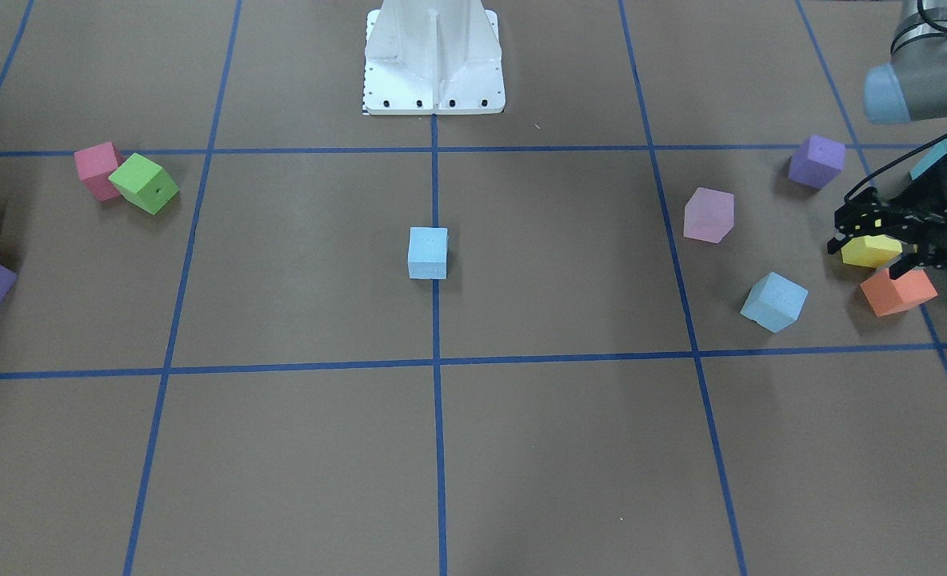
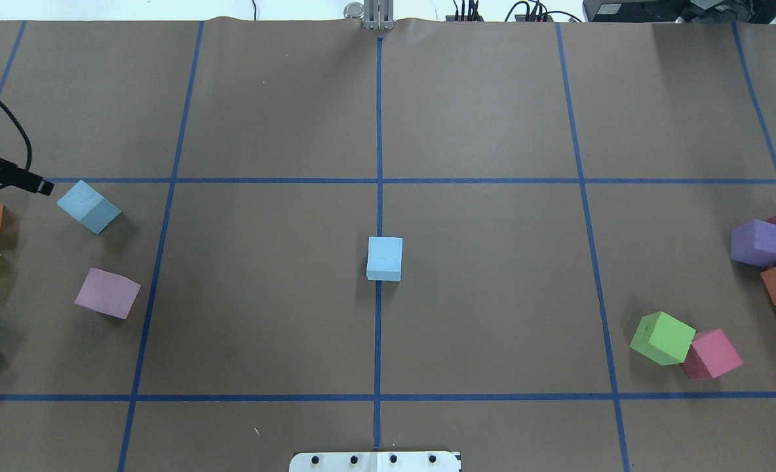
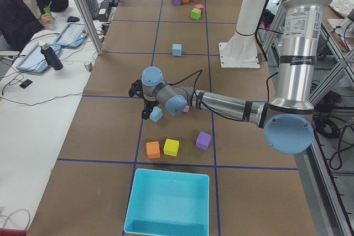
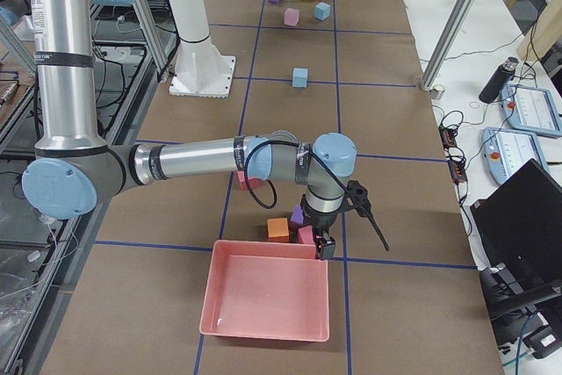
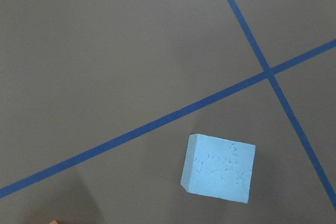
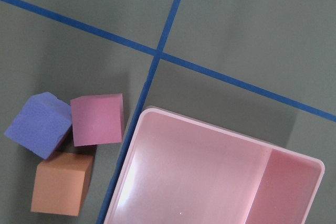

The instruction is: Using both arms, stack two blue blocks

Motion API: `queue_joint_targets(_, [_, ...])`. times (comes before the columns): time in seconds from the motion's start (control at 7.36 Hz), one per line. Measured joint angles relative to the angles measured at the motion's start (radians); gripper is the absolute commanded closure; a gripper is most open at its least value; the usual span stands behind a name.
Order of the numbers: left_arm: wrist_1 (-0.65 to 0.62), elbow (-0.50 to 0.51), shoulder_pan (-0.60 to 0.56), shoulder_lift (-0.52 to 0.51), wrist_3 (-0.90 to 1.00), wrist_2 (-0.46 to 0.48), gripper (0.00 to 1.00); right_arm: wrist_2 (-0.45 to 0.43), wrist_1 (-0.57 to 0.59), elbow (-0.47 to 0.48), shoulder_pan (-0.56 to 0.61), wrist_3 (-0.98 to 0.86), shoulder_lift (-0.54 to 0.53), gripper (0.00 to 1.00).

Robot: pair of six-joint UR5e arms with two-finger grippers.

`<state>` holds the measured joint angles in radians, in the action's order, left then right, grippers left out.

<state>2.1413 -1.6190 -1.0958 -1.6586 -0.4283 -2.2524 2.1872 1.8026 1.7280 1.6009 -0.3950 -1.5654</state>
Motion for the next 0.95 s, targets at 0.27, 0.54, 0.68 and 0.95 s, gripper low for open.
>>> queue_joint_targets(0.27, [0.062, 0.116, 0.068, -0.094, -0.053, 0.042, 0.02, 0.0, 0.0, 0.0, 0.0, -0.001, -0.001, 0.0])
queue_joint_targets(0.54, [0.078, 0.142, 0.089, -0.117, -0.053, 0.054, 0.02, 0.001, 0.0, 0.0, 0.0, 0.0, -0.001, 0.0])
queue_joint_targets(0.68, [0.084, 0.143, 0.09, -0.112, -0.051, 0.056, 0.02, 0.005, 0.0, -0.001, 0.0, 0.001, -0.001, 0.0])
queue_joint_targets(0.95, [0.132, 0.141, 0.092, -0.069, -0.049, 0.058, 0.02, 0.017, 0.0, -0.003, 0.0, 0.001, -0.001, 0.0])
